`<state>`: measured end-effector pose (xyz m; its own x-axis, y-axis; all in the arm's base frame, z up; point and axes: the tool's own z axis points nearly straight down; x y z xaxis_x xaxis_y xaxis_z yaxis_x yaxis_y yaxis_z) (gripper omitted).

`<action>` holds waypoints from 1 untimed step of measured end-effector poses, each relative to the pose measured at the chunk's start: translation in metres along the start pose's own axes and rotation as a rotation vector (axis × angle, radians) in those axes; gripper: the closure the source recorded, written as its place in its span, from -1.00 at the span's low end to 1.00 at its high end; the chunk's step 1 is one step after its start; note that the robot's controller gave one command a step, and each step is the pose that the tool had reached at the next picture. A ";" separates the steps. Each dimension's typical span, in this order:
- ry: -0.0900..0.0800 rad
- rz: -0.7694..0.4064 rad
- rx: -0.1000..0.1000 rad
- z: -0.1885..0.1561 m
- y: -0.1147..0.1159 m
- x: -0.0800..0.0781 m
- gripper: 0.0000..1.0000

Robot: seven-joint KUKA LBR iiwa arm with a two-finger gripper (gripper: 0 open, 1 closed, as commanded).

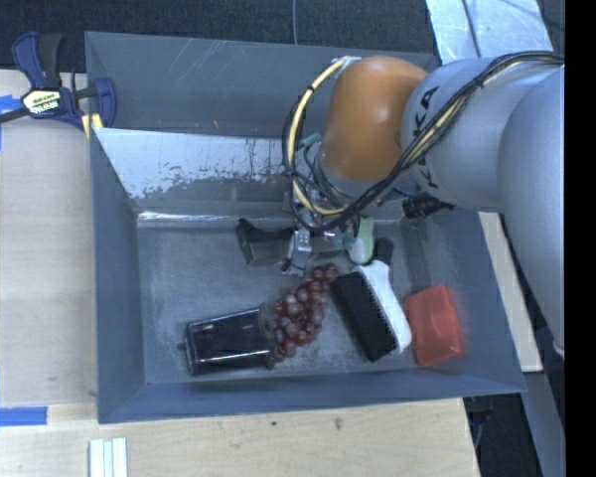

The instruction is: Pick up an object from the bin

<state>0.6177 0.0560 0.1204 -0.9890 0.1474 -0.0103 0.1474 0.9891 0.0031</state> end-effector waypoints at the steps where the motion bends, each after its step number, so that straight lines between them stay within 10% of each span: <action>1: 0.000 0.166 -0.001 0.045 -0.009 0.002 -1.00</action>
Offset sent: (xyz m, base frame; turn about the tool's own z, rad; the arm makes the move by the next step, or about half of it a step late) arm -0.0049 -0.0239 -0.0407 0.1721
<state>0.6146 0.0475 0.0755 -0.9511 0.3086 -0.0097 0.3085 0.9512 0.0053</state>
